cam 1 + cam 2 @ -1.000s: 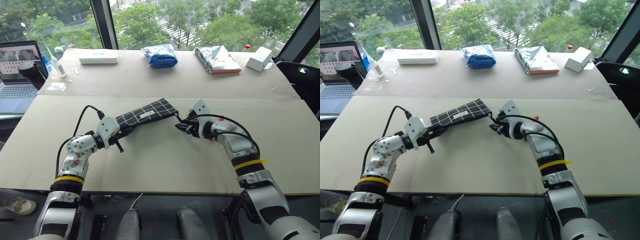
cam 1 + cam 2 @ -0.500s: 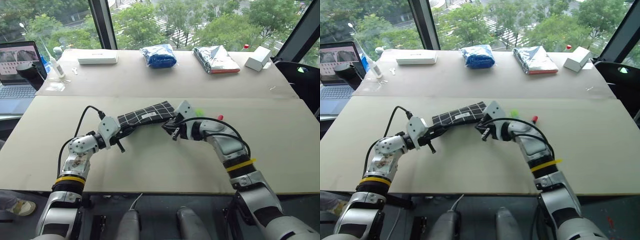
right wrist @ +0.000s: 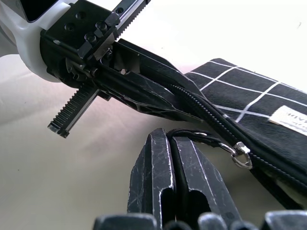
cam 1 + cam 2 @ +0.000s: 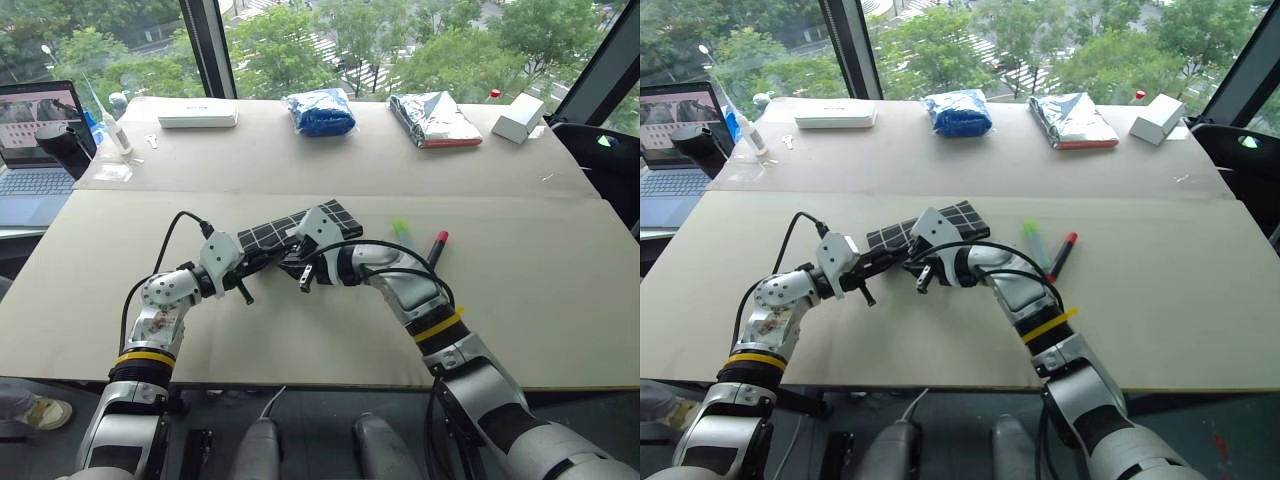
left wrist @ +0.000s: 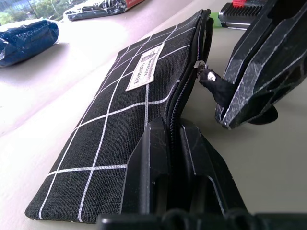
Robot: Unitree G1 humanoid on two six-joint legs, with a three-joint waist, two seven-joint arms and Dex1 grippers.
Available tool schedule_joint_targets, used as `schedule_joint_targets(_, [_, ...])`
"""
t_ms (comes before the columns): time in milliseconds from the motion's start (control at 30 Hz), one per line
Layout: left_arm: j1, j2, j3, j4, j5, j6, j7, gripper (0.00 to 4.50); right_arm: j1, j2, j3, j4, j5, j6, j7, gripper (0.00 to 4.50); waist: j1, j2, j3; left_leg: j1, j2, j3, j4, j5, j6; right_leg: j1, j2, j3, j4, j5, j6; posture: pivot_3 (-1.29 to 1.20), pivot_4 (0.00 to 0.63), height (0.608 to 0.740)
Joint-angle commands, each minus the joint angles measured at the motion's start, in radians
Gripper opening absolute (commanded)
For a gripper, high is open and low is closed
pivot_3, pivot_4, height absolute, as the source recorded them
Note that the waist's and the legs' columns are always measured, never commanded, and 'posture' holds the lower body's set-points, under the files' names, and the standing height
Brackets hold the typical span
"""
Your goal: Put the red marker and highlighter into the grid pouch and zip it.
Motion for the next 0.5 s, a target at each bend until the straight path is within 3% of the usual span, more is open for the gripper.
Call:
schedule_joint_targets(33, [-0.022, -0.002, 0.011, -0.027, -0.018, -0.002, 0.001, 0.00, -0.020, 0.023, -0.048, 0.001, 0.030, 0.014, -0.023, 0.86, 0.000, 0.000, 0.000, 0.000, 0.000, 0.000, 0.000, 0.000, 0.000, 0.000, 0.000, 0.000, 0.000, 0.000, 0.000, 0.00, 0.150, 0.740])
schedule_joint_targets(200, [-0.022, -0.006, 0.009, -0.024, -0.017, -0.002, 0.002, 0.00, -0.003, 0.000, -0.089, -0.045, 0.058, 0.064, -0.017, 2.63, 0.003, 0.000, 0.000, 0.000, 0.000, 0.000, 0.000, 0.000, 0.000, 0.000, 0.000, 0.000, 0.000, 0.000, 0.000, 0.00, 0.150, 0.740])
schedule_joint_targets(333, [-0.023, -0.010, 0.009, -0.020, -0.017, -0.002, 0.001, 0.00, 0.042, -0.050, -0.127, -0.189, 0.176, 0.237, 0.059, 3.93, 0.002, 0.000, 0.000, -0.001, 0.000, 0.000, 0.000, 0.000, 0.000, 0.000, 0.000, 0.000, 0.000, 0.000, 0.000, 0.00, 0.150, 0.740])
schedule_joint_targets(500, [-0.037, -0.025, 0.028, -0.024, -0.039, 0.023, 0.018, 0.00, 0.198, -0.234, -0.116, -0.497, 0.301, 0.320, 0.214, 3.93, 0.006, 0.000, 0.000, -0.001, 0.000, -0.001, 0.000, 0.000, 0.000, 0.000, 0.000, 0.000, -0.001, 0.000, 0.000, 0.00, 0.150, 0.740])
